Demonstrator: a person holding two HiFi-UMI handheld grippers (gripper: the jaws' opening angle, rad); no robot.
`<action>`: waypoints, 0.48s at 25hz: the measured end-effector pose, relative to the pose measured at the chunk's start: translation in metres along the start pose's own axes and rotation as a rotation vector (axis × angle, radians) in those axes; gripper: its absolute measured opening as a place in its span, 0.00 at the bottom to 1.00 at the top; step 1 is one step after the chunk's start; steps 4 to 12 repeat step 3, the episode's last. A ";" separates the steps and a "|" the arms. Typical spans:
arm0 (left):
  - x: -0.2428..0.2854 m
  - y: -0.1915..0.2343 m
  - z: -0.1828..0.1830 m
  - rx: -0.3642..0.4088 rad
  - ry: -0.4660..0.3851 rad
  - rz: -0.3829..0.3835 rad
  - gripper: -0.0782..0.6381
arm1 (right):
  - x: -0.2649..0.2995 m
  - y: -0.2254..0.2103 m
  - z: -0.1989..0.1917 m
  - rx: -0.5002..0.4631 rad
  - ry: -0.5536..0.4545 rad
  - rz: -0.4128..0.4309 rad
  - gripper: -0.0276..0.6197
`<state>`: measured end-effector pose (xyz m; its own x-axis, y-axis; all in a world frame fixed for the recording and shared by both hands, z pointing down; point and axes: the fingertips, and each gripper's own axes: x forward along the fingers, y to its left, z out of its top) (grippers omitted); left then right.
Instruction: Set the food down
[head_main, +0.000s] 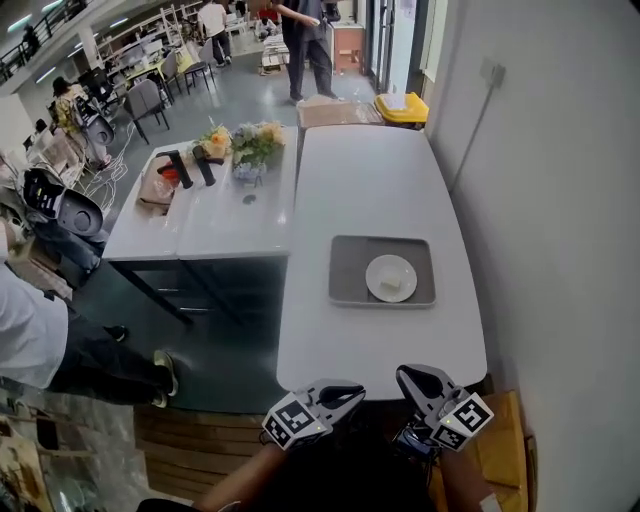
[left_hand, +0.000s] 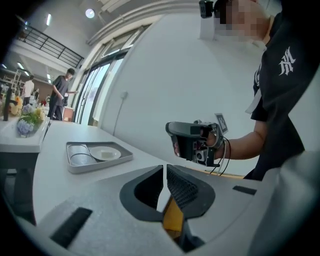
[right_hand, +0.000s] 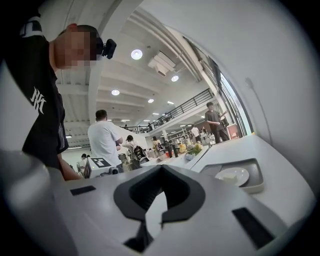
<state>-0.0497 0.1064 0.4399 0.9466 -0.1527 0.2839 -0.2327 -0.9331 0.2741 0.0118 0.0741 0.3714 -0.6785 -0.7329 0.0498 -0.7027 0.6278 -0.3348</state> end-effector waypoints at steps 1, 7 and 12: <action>-0.012 -0.010 -0.005 -0.016 0.008 -0.014 0.14 | -0.003 0.015 -0.005 0.010 0.009 -0.009 0.05; -0.036 -0.031 -0.020 -0.053 0.028 -0.041 0.14 | -0.009 0.046 -0.015 0.034 0.025 -0.025 0.05; -0.036 -0.031 -0.020 -0.053 0.028 -0.041 0.14 | -0.009 0.046 -0.015 0.034 0.025 -0.025 0.05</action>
